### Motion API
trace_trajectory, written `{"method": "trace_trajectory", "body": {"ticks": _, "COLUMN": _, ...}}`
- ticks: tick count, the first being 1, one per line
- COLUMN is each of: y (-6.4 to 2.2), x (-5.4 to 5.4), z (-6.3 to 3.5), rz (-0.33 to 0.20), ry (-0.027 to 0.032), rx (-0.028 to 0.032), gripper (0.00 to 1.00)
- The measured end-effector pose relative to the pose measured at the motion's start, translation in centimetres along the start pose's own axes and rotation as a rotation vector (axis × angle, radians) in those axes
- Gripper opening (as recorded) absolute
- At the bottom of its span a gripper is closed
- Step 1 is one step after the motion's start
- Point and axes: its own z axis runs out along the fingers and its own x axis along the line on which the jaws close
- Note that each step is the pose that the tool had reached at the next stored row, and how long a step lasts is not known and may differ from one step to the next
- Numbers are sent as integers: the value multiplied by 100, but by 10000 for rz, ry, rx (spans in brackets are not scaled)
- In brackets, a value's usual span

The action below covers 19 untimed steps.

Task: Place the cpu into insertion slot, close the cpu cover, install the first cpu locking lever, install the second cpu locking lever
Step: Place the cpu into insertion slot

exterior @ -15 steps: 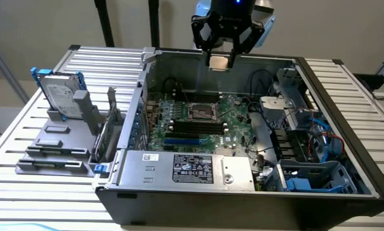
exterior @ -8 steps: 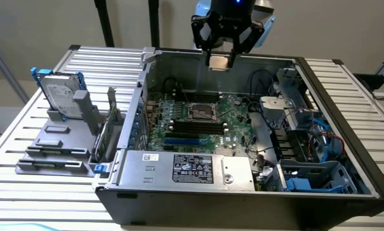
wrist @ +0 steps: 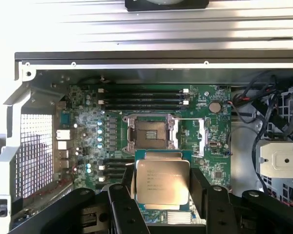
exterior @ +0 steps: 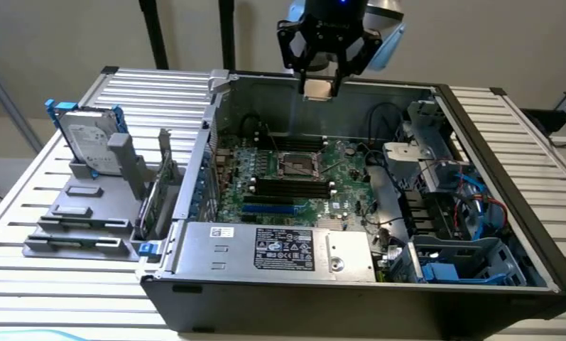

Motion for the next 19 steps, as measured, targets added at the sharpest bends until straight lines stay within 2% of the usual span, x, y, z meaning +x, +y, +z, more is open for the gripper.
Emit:
{"method": "trace_trajectory", "body": {"ticks": 6, "y": -1, "x": 27, "z": 18, "rz": 669, "ry": -58, "rx": -10, "gripper": 55}}
{"method": "trace_trajectory", "body": {"ticks": 19, "y": -4, "x": 40, "z": 49, "rz": 2487, "ry": -221, "rx": -48, "gripper": 55}}
